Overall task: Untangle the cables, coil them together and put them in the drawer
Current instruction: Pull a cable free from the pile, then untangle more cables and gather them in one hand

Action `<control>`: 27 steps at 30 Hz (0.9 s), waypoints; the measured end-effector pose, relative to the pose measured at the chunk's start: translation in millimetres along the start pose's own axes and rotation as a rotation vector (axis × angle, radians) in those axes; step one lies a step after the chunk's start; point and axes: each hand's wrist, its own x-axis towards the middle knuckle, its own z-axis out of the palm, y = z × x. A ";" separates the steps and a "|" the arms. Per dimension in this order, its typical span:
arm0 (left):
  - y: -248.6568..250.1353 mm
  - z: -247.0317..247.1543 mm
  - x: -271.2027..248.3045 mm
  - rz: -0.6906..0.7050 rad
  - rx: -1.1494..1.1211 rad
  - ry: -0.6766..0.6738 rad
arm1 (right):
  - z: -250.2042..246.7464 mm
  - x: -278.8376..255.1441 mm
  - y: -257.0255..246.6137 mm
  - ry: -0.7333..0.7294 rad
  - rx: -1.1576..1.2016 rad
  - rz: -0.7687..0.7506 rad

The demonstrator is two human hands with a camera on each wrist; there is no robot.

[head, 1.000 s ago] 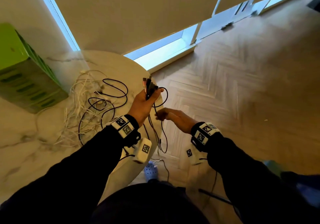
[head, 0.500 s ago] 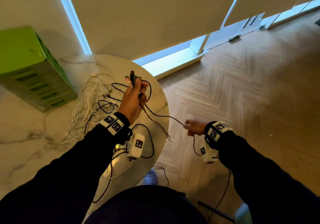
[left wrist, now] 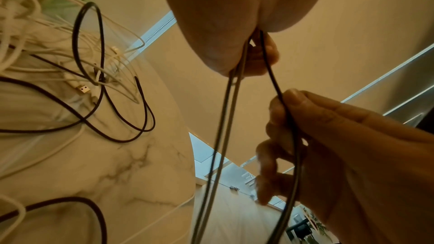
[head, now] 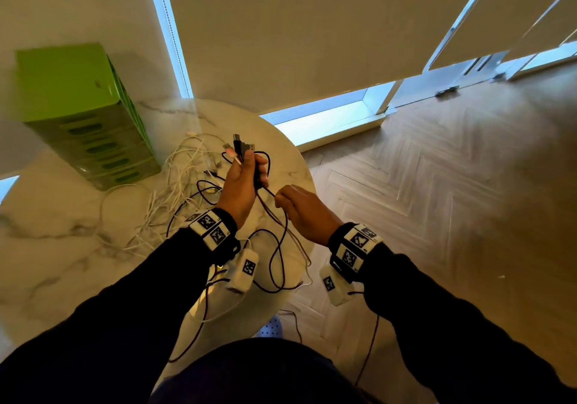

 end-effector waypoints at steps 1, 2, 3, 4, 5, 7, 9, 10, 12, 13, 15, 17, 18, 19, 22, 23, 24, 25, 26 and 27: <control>-0.8 -1.4 0.4 -0.004 0.021 0.022 | -1.4 -0.2 -1.9 -0.009 0.038 0.028; -2.0 -3.0 1.3 -0.013 0.044 0.045 | -3.3 0.2 -2.1 -0.029 0.079 0.063; -1.5 -4.7 1.4 -0.023 0.048 0.066 | -6.3 0.6 -0.7 -0.055 0.108 0.100; -1.5 -5.9 1.7 -0.040 0.030 0.082 | -11.1 0.6 3.6 -0.086 0.119 0.132; -0.8 -6.6 1.3 -0.067 -0.008 0.084 | -16.7 0.3 9.5 -0.130 0.110 0.161; -0.1 -6.0 -2.5 -0.120 -0.038 0.006 | -30.3 -0.5 26.3 -0.243 0.048 0.201; -4.0 -3.3 -11.9 -0.112 0.135 -0.132 | -41.6 -1.2 40.0 -0.360 -0.089 0.200; -7.0 -1.7 -16.8 -0.088 0.248 -0.192 | -45.8 -1.4 45.4 -0.391 -0.152 0.188; -6.5 0.3 -21.4 -0.056 0.367 -0.207 | -52.9 -1.5 55.4 -0.371 -0.258 0.180; -2.1 0.8 -21.5 -0.060 0.356 -0.160 | -57.5 -3.1 62.8 -0.337 -0.297 0.205; 7.8 -4.1 -15.8 -0.086 0.232 -0.056 | -65.1 -8.9 80.8 -0.331 -0.388 0.300; 18.9 -8.3 -10.1 -0.139 0.036 -0.050 | -66.8 -17.0 93.1 -0.467 -0.490 0.460; 23.1 -9.8 -8.8 -0.157 -0.044 -0.073 | -63.9 -20.5 93.1 -0.564 -0.521 0.535; 26.5 -8.8 -8.9 -0.166 -0.102 -0.107 | -59.8 -21.6 92.7 -0.634 -0.519 0.587; 29.2 -2.1 -13.6 -0.172 -0.219 -0.247 | -44.0 -13.4 57.3 -0.639 -0.304 0.429; 29.3 1.1 -16.9 -0.170 -0.247 -0.291 | -39.1 -8.7 37.8 -0.594 -0.210 0.319; 28.8 3.8 -20.4 -0.176 -0.263 -0.324 | -32.3 -3.1 19.5 -0.560 -0.120 0.233; 29.5 5.2 -24.1 -0.189 -0.264 -0.351 | -25.7 2.4 2.2 -0.546 -0.031 0.195; 31.9 4.7 -27.2 -0.209 -0.243 -0.380 | -18.8 6.9 -10.9 -0.558 0.047 0.191; 35.4 2.9 -29.2 -0.229 -0.205 -0.408 | -12.3 10.9 -18.4 -0.595 0.115 0.200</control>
